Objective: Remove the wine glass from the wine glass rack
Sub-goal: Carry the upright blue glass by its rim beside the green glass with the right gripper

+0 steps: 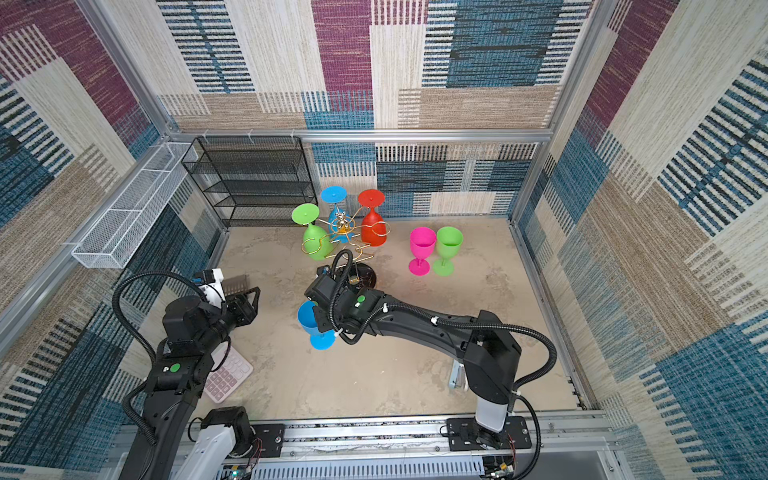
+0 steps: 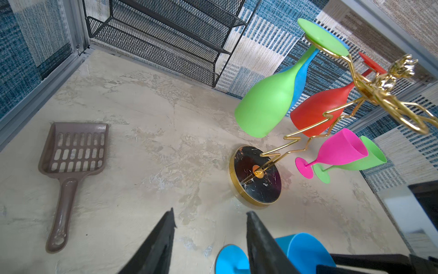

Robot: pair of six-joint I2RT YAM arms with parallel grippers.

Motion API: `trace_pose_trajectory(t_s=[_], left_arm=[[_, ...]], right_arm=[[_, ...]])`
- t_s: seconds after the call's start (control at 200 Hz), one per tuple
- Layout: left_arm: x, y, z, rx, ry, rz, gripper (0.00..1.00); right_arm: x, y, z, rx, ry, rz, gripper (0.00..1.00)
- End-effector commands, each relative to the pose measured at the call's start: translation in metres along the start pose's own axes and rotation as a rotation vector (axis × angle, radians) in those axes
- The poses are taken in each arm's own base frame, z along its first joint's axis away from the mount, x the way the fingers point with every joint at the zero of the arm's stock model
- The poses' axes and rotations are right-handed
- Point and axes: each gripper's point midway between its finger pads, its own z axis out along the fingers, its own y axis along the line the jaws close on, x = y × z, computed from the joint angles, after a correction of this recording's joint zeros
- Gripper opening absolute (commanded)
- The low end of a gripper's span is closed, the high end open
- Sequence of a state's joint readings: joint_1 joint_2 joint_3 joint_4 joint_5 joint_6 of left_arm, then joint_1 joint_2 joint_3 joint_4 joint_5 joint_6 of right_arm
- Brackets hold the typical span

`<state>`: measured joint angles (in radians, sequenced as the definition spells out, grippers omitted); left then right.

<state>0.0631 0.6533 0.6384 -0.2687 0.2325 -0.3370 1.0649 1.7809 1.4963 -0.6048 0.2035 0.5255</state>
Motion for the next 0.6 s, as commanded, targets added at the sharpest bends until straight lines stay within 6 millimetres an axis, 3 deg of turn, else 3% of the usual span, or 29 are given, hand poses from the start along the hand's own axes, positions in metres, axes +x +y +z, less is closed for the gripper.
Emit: trace_pose_trajectory(t_s=[0.0, 0.23, 0.396, 0.591], left_arm=[[-0.001, 0.004, -0.002, -0.026, -0.006, 0.027, 0.52], [-0.001, 0.005, -0.003, -0.031, -0.006, 0.027, 0.52], [0.0, 0.005, -0.002, -0.031, -0.005, 0.025, 0.53], [0.0, 0.008, -0.004, -0.046, -0.008, 0.024, 0.53]], right_arm=[[0.006, -0.006, -0.002, 0.027, 0.024, -0.001, 0.15], [0.009, -0.012, -0.009, 0.039, 0.018, 0.011, 0.0], [0.009, -0.017, -0.017, 0.043, 0.004, 0.022, 0.0], [0.008, -0.03, -0.049, 0.065, -0.022, 0.042, 0.0]])
